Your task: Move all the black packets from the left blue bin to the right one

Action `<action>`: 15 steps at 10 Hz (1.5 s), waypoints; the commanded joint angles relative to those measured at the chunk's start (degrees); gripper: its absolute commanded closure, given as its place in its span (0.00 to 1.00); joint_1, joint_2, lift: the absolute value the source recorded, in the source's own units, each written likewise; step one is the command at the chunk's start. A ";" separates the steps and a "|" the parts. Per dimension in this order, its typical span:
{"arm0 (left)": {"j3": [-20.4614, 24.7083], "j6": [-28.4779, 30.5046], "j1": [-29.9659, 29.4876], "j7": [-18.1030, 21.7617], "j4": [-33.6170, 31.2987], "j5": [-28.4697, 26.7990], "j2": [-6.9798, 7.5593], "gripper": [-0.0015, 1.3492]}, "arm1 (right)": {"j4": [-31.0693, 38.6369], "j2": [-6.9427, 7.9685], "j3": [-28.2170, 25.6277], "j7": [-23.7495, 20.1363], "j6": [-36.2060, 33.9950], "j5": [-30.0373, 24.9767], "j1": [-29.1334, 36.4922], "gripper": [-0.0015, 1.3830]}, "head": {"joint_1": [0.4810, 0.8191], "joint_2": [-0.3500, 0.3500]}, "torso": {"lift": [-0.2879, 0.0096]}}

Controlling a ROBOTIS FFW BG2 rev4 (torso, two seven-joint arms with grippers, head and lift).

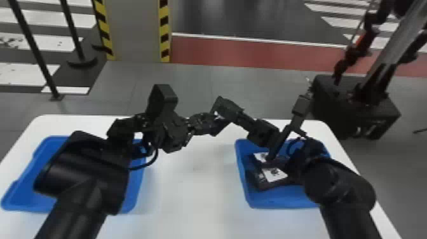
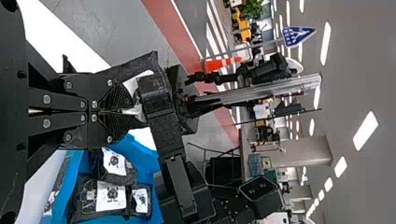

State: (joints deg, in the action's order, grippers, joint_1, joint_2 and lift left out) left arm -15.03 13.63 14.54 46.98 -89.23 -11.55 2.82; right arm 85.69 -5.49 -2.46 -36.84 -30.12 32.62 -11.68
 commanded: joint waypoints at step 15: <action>34.28 1.83 -34.79 2.59 -25.44 6.27 -1.06 0.10 | 17.46 -2.94 -15.64 7.66 29.70 -11.35 30.38 0.18 | 0.63 0.31 | 0.60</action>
State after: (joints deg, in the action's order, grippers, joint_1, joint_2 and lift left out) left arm 17.78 17.04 -18.72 49.58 -114.65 -5.92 2.25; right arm 99.36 -9.87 -18.10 -29.34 -4.18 23.53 15.17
